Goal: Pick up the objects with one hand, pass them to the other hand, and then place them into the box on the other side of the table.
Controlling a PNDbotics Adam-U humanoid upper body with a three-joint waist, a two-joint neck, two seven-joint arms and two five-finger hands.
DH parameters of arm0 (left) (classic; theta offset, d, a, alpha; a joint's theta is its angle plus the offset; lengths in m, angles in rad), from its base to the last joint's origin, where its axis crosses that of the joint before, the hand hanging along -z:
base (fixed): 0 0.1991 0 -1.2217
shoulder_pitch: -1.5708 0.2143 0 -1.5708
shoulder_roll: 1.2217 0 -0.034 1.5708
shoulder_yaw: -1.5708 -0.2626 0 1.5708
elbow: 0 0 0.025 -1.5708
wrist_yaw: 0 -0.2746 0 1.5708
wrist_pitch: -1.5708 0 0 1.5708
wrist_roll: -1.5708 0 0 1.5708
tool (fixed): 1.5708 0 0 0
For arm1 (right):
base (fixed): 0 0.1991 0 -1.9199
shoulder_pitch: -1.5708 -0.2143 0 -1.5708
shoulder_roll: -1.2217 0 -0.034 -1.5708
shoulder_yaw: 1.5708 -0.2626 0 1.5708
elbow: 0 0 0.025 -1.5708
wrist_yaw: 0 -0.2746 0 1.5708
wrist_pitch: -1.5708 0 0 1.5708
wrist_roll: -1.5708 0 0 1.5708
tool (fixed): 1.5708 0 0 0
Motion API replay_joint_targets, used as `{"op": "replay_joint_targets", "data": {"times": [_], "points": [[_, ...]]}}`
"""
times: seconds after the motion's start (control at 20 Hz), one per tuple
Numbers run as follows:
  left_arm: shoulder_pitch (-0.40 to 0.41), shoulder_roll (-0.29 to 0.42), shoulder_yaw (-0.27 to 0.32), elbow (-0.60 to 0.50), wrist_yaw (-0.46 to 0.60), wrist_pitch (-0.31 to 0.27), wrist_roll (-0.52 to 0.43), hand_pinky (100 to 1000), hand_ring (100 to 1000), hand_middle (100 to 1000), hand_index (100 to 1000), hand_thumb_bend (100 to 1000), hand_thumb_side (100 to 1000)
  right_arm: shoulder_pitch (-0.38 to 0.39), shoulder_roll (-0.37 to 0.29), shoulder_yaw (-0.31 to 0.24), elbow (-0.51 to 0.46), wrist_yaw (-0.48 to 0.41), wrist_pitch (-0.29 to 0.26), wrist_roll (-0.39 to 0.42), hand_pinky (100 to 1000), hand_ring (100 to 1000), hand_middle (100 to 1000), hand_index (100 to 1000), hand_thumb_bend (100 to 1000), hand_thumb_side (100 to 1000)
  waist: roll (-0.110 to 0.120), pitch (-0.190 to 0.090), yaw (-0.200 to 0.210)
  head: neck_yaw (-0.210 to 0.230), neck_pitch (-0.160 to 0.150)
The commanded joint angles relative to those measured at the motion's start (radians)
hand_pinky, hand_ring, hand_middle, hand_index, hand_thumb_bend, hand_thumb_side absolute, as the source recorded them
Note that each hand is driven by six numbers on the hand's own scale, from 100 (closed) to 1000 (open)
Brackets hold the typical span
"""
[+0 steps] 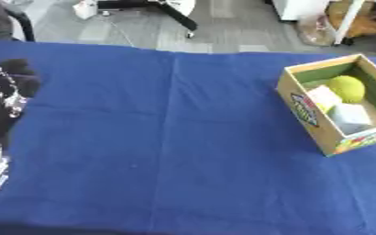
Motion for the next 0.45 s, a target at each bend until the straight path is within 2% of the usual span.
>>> {"op": "replay_joint_targets", "data": {"times": [0.05, 0.25, 0.45], "points": [[-0.016, -0.024, 0.029, 0.002, -0.061, -0.016, 0.040, 685, 553, 563, 718, 1000, 648, 0.022, 0.035, 0.038, -0.089, -0.031, -0.040, 0.031, 869, 1000, 976, 766, 100, 402, -0.010, -0.014, -0.003, 0.007, 0.009], [-0.019, -0.080, 0.037, 0.026, -0.108, -0.058, 0.078, 690, 557, 567, 732, 999, 675, 0.091, 0.141, 0.067, -0.131, -0.082, -0.099, 0.055, 863, 1000, 974, 751, 100, 436, -0.009, -0.006, -0.005, -0.006, 0.001], [-0.012, -0.117, 0.033, 0.050, -0.108, -0.086, 0.079, 688, 552, 566, 739, 948, 726, 0.131, 0.181, 0.086, -0.131, -0.136, -0.133, 0.041, 856, 1000, 962, 741, 100, 463, -0.007, -0.001, -0.005, 0.003, 0.008]]}}
